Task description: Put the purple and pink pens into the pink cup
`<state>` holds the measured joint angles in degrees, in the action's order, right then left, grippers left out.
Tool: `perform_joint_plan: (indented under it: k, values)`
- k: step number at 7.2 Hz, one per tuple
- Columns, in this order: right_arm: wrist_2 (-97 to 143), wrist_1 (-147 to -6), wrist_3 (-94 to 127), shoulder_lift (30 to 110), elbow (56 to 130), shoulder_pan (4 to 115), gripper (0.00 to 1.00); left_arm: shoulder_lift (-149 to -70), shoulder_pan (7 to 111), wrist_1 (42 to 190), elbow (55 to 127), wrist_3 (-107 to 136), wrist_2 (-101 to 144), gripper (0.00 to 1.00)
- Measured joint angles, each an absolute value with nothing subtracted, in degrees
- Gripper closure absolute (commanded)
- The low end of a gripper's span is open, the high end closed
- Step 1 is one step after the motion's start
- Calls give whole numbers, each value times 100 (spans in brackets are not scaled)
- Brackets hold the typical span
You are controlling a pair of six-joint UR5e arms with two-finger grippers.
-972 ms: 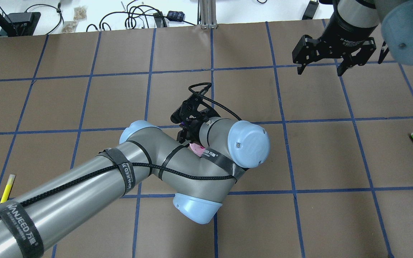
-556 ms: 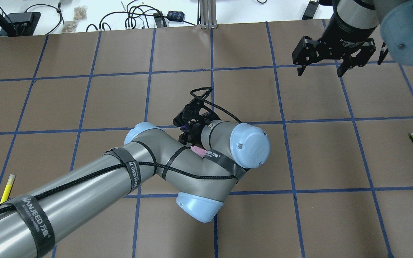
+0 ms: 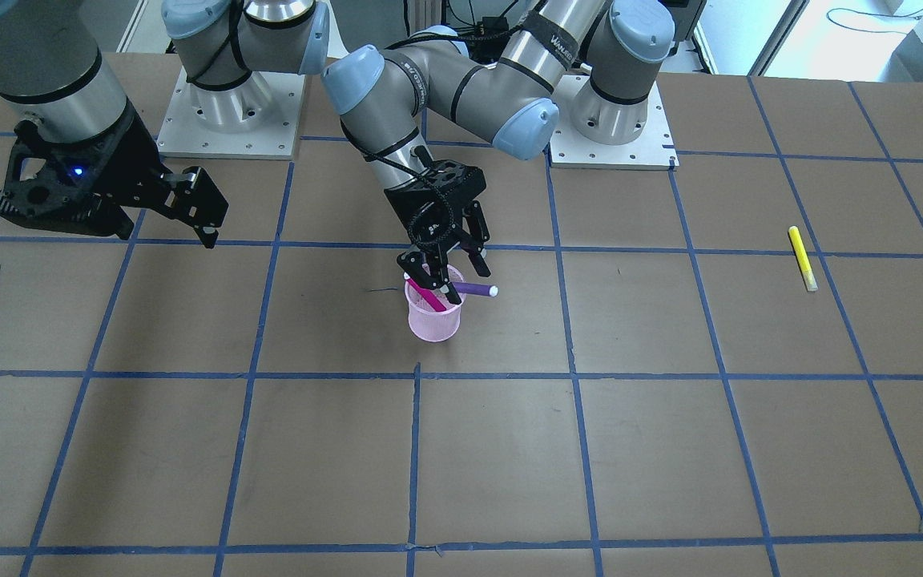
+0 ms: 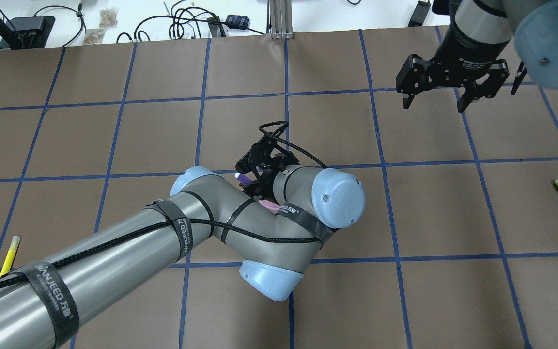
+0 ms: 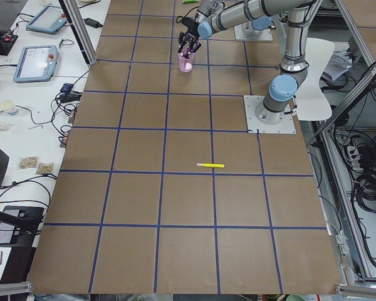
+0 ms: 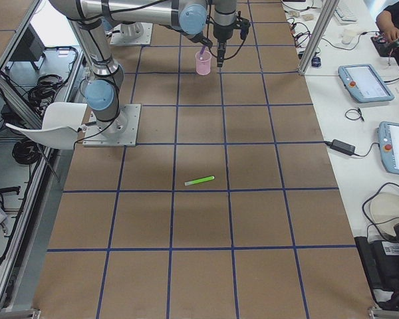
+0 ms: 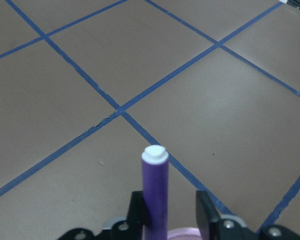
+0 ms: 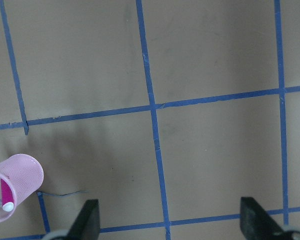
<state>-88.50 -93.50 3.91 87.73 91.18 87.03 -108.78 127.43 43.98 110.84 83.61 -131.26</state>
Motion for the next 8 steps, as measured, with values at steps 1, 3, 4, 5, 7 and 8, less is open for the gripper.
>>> perform_joint_plan:
  k: [1, 3, 4, 5, 7, 8]
  values:
    - [-8859, -9336, 397, 8772, 9116, 8701, 0, -10872, 12744, 4401, 11080, 8360, -13116, 0]
    - [-8874, -9334, 398, 8773, 9115, 8704, 0, -10833, 12731, 4392, 11067, 8333, -13101, 0]
    - [-8883, -9338, 396, 8774, 9112, 8703, 0, -10744, 12686, 4373, 11038, 8202, -13034, 0]
    - [-8887, -9348, 396, 8774, 9108, 8703, 0, -10610, 12572, 4367, 10990, 7854, -12830, 0]
    - [-8878, -9379, 393, 8775, 9106, 8701, 0, -10226, 12057, 4404, 10923, 6679, -12100, 0]
    - [-8872, -9389, 390, 8774, 9106, 8701, 0, -10002, 11708, 4473, 10891, 5862, -11820, 0]
